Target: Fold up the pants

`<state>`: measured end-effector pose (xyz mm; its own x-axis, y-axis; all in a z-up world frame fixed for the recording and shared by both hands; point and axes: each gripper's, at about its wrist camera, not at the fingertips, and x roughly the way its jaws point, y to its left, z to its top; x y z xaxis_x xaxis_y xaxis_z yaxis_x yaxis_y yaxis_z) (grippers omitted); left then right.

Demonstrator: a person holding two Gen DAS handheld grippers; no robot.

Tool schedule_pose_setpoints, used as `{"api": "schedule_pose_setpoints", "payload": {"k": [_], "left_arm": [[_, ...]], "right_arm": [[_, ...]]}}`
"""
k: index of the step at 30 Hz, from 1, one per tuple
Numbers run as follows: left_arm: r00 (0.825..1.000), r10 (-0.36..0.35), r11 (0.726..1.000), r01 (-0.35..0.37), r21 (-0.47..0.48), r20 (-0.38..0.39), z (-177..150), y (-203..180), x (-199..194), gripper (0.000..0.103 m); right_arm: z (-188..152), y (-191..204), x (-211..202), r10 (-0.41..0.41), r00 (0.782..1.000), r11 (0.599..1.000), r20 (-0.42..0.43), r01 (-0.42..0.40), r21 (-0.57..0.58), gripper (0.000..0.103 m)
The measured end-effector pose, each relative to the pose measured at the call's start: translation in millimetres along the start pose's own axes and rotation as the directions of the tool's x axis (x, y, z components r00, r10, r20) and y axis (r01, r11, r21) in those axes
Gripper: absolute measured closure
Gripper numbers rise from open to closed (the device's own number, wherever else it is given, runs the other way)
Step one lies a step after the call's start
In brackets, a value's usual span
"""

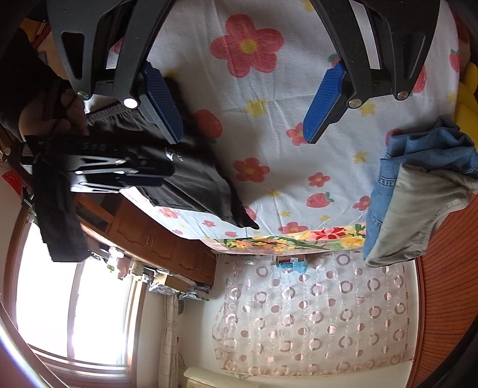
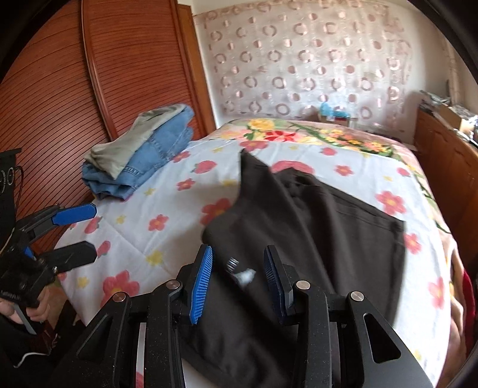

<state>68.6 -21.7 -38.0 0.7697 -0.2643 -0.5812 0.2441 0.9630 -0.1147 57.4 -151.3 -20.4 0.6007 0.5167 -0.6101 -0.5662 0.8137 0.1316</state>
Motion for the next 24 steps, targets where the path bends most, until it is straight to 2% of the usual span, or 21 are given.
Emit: {"api": "schedule_pose_setpoints", "payload": {"k": [8,13,16,19,24], "left_arm": [[1.000,0.008,1.000,-0.008,-0.021,-0.002,-4.4,10.2,-0.9,0.020],[1.000,-0.001,1.000,0.001,-0.019,-0.018,-9.5,6.7,2.5,0.020],[1.000,-0.010,1.000,0.009,-0.013,-0.027,-11.7,3.1,5.1,0.020],[0.999,-0.016,1.000,0.016,-0.009,-0.032,-12.8,-0.5,7.1,0.020],[0.998,-0.040,0.999,0.041,0.008,-0.042,-14.5,-11.7,10.0,0.020]], "right_arm": [[10.1,-5.6,34.3,0.007,0.996,0.999,-0.085,-0.010,-0.034,0.066],[14.3,-9.7,44.8,-0.022,0.993,0.998,-0.118,0.014,-0.064,0.066],[17.2,-12.6,44.3,-0.012,0.992,0.998,-0.123,0.003,-0.067,0.089],[21.3,-6.3,40.9,0.006,0.994,0.998,-0.108,-0.013,-0.062,0.096],[27.2,-6.9,28.9,0.002,0.998,0.999,-0.065,-0.005,-0.051,0.098]]}}
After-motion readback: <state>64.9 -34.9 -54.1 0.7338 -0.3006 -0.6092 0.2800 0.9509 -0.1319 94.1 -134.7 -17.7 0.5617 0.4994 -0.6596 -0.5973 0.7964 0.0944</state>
